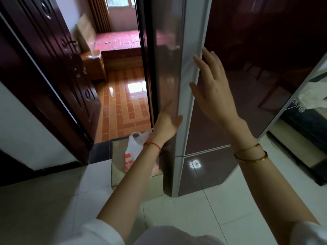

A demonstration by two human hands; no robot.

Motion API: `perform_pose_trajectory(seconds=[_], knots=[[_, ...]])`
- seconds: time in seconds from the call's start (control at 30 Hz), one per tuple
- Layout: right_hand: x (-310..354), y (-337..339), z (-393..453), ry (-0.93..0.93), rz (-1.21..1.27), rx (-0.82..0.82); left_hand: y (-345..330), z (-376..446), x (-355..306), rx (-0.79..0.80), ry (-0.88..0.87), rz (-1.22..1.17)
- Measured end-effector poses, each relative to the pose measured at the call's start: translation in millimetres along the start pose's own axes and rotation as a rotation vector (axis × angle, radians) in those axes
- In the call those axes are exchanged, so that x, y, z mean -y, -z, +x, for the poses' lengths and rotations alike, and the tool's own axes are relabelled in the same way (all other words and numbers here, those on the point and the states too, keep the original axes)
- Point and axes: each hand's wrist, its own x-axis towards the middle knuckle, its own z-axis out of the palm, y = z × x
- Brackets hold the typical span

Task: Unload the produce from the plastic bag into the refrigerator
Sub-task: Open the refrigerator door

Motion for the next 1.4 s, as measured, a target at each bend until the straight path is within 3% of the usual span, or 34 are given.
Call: perform_pose_trajectory(seconds=[0.13,0.63,0.83,1.1,1.4], knots=[[-4,-6,13,0.017,0.029,-0.010,-19,17,12,0.083,0.007,0.029],[-3,-14,16,0.030,0.097,0.025,-32,15,4,0.115,0.067,0.107],[10,-3,-3,0.004,0.032,-0.084,-32,-21,-4,0.163,0.022,0.105],[32,27,-49,-0.118,-0.054,-0.190,-31,-87,-23,0.191,-0.099,-0.019],[39,72,-105,-0.230,-0.313,-0.197,-42,-133,-49,0.197,-0.396,0.021]])
